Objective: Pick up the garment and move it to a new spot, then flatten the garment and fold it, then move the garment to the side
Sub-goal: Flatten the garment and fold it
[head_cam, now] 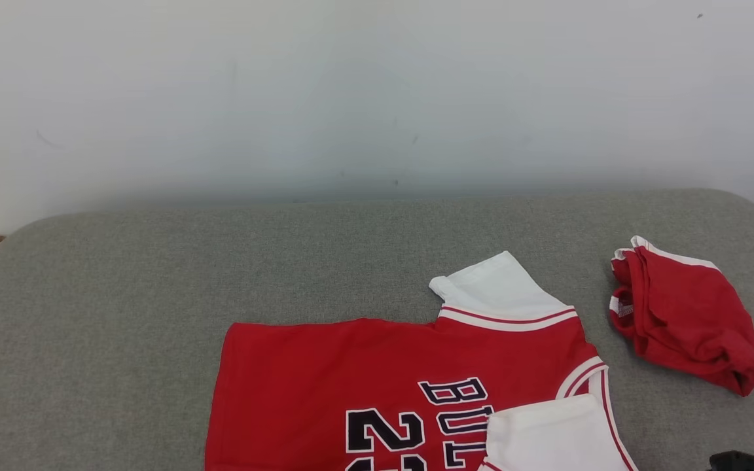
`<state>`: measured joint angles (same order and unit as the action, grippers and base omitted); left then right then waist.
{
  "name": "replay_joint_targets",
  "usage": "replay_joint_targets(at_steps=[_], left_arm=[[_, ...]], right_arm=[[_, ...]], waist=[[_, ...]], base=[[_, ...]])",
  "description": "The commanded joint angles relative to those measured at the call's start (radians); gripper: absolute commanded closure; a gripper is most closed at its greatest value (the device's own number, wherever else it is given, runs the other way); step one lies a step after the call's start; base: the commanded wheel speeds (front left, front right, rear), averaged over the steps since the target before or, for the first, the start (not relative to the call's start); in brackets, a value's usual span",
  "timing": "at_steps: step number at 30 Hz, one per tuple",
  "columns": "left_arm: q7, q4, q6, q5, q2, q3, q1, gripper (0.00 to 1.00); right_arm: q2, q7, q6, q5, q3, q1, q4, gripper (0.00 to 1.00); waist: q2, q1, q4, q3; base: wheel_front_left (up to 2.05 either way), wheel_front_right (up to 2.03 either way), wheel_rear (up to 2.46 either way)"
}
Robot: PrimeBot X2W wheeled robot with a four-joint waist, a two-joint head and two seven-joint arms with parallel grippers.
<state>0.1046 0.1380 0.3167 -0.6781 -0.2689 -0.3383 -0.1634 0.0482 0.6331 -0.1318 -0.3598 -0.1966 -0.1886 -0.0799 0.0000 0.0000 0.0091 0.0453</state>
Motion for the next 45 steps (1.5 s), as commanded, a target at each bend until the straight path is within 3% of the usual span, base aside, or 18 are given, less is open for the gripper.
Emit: replay_joint_targets(at_steps=[1,7,15,21,25,33,38,41,45], left_arm=[[0.006,-0.013,0.002,0.006,-0.009,0.001,0.003,0.0],[0.027,-0.093,0.012,0.011,-0.043,0.02,0.049,0.0],[0.078,-0.086,-0.038,0.054,-0.086,-0.012,0.211,0.0],[0.188,0.086,-0.117,0.085,-0.075,-0.088,0.465,0.0],[0.219,0.233,-0.164,0.126,-0.08,-0.128,0.622,0.0],[0.212,0.452,-0.21,0.184,-0.113,-0.151,0.819,0.0],[0.194,0.544,-0.25,0.171,-0.091,-0.156,0.881,0.0],[0.175,0.582,-0.259,0.171,-0.084,-0.158,0.901,0.0],[0.123,0.61,-0.227,0.186,-0.079,-0.15,0.922,0.0]], right_arm=[[0.002,-0.006,0.002,0.0,0.004,0.017,0.01,0.0],[0.002,0.051,0.002,0.002,0.023,0.071,0.113,0.0],[0.002,0.152,0.002,0.119,0.065,0.241,0.217,0.0],[0.036,0.174,0.002,0.149,0.111,0.45,0.107,0.0],[0.09,0.14,0.002,0.175,0.194,0.593,-0.025,0.0],[0.151,0.029,0.002,0.18,0.284,0.82,-0.238,0.0],[0.166,-0.016,0.002,0.164,0.295,0.88,-0.307,0.0],[0.171,-0.035,0.002,0.161,0.298,0.898,-0.335,0.0],[0.177,-0.065,0.002,0.158,0.283,0.899,-0.371,0.0]], waist=[[0.0,0.0,-0.001,0.0],[0.0,0.0,-0.002,-0.006],[0.0,0.0,0.002,-0.048],[0.0,0.0,0.012,-0.121],[0.0,0.0,-0.012,-0.181],[0.0,0.0,-0.05,-0.286],[0.0,0.0,-0.047,-0.321],[0.0,0.0,-0.039,-0.323],[0.0,0.0,-0.023,-0.303]], base=[[0.0,0.0,0.0],[0.0,0.0,0.0],[0.0,0.0,0.0],[0.0,0.0,0.0],[0.0,0.0,0.0],[0.0,0.0,0.0],[0.0,0.0,0.0],[0.0,0.0,0.0],[0.0,0.0,0.0]])
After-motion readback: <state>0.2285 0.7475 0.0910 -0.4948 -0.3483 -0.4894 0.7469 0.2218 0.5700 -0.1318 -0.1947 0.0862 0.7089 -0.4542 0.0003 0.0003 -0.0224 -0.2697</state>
